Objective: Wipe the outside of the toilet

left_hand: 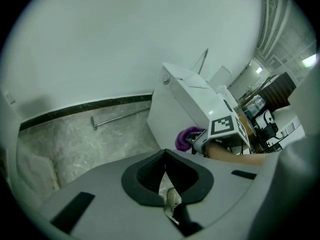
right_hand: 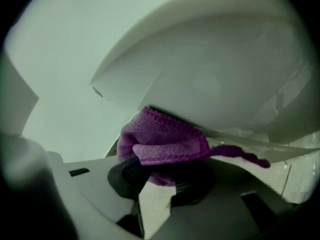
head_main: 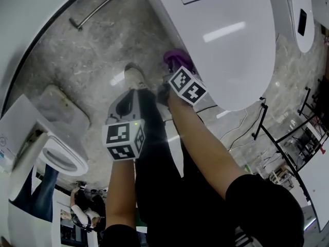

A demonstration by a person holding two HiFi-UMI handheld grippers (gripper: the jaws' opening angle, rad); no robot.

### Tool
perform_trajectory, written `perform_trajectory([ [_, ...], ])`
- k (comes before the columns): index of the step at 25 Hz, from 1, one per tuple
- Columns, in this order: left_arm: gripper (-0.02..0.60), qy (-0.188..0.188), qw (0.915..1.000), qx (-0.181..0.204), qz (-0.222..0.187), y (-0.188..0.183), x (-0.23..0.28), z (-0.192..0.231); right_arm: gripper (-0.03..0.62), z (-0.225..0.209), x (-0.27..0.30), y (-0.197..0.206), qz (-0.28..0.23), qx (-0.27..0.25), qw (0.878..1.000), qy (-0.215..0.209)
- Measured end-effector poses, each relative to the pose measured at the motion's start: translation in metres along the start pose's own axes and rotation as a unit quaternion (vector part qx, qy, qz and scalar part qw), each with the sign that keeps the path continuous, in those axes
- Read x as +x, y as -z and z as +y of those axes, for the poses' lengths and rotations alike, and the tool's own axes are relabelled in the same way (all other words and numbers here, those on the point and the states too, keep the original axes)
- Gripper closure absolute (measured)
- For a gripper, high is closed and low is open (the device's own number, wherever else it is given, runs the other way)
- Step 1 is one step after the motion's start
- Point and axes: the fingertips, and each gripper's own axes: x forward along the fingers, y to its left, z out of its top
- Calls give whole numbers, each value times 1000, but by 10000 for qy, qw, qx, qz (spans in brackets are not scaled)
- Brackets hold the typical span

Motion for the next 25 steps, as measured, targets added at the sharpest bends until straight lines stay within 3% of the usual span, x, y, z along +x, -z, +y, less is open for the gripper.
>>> perform_trajectory([
  [9, 572, 76, 9997, 167, 180, -28, 13, 62, 491, 58, 47, -23, -244, 104, 9996, 7],
  [25, 572, 221, 9994, 170, 192, -51, 21, 113, 490, 171, 113, -74, -618, -23, 9974, -362],
])
